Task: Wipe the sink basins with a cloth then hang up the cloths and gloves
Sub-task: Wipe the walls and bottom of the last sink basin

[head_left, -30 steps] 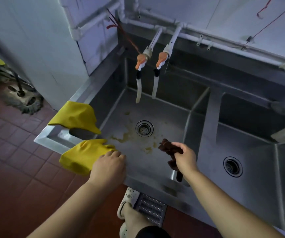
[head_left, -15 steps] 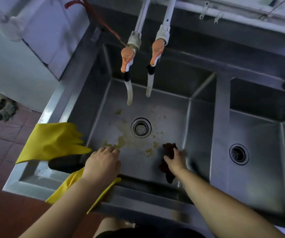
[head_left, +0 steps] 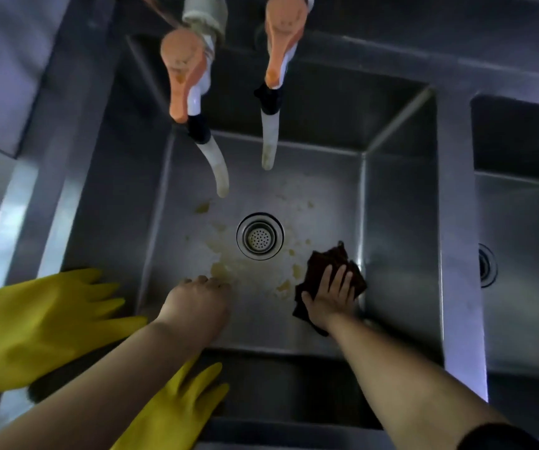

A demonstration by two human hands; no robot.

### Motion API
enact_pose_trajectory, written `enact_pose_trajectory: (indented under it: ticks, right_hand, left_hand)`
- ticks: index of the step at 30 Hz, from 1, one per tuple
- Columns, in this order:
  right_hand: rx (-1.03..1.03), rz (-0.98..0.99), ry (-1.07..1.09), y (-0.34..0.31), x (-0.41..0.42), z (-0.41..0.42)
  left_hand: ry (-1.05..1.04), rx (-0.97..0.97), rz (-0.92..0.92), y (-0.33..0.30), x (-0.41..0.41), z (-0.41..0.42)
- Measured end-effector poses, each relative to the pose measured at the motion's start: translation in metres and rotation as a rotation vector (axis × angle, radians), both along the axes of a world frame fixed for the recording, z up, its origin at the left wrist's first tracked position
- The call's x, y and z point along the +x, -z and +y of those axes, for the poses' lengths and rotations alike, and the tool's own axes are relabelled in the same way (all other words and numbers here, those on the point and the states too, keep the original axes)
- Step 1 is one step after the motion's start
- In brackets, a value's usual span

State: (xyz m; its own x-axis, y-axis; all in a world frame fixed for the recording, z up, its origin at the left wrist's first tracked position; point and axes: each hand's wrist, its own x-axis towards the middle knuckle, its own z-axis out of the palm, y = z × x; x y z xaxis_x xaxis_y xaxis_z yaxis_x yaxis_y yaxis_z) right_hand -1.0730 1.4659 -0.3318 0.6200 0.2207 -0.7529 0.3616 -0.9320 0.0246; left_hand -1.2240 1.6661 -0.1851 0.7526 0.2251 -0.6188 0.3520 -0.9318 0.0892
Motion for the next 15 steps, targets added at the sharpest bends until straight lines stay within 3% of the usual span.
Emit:
enact_pose_trajectory:
  ticks: [6, 12, 15]
  right_hand:
    - [-0.011, -0.088, 0.071, 0.008, 0.020, 0.017]
    - [-0.099, 0.085, 0.572, -0.009, -0.057, 0.020]
    - [-0.164, 0.141, 0.687, -0.008, -0.075, 0.022]
  left_hand:
    - [0.069, 0.000, 0.048, 0.030, 0.001, 0.009]
    - [0.149, 0.044, 0.119, 0.049, 0.006, 0.016]
    - [0.122, 0.020, 0.141, 0.061, 0.012, 0.021]
